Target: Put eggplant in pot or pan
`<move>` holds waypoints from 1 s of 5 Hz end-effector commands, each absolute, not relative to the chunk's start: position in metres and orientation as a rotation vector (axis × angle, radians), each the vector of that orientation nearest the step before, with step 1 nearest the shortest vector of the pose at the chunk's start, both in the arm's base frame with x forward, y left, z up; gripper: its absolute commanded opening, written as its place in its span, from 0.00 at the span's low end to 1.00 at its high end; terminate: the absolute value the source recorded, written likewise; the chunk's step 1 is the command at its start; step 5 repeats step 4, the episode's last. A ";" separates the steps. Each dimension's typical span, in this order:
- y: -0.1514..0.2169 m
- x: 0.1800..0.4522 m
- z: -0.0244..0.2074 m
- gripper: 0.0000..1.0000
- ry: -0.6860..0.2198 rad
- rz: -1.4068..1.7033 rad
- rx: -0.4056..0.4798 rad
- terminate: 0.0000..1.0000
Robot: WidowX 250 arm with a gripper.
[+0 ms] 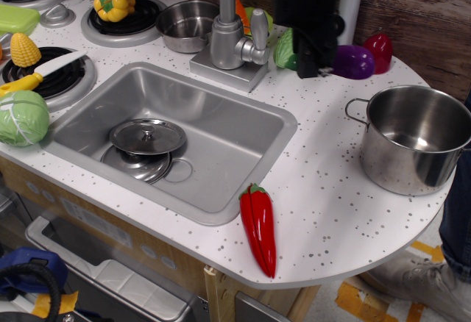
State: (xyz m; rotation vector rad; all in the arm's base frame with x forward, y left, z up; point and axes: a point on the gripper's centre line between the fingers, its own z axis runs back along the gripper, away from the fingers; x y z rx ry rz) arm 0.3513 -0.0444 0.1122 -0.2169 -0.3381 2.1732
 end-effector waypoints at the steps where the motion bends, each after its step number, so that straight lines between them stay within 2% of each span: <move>1: -0.080 0.356 0.108 0.00 -0.594 2.120 -0.202 0.00; 3: -0.090 0.357 0.086 0.00 -0.612 2.133 -0.257 0.00; 4: -0.094 0.357 0.090 0.00 -0.612 2.136 -0.253 1.00; 5: -0.094 0.357 0.090 0.00 -0.612 2.136 -0.253 1.00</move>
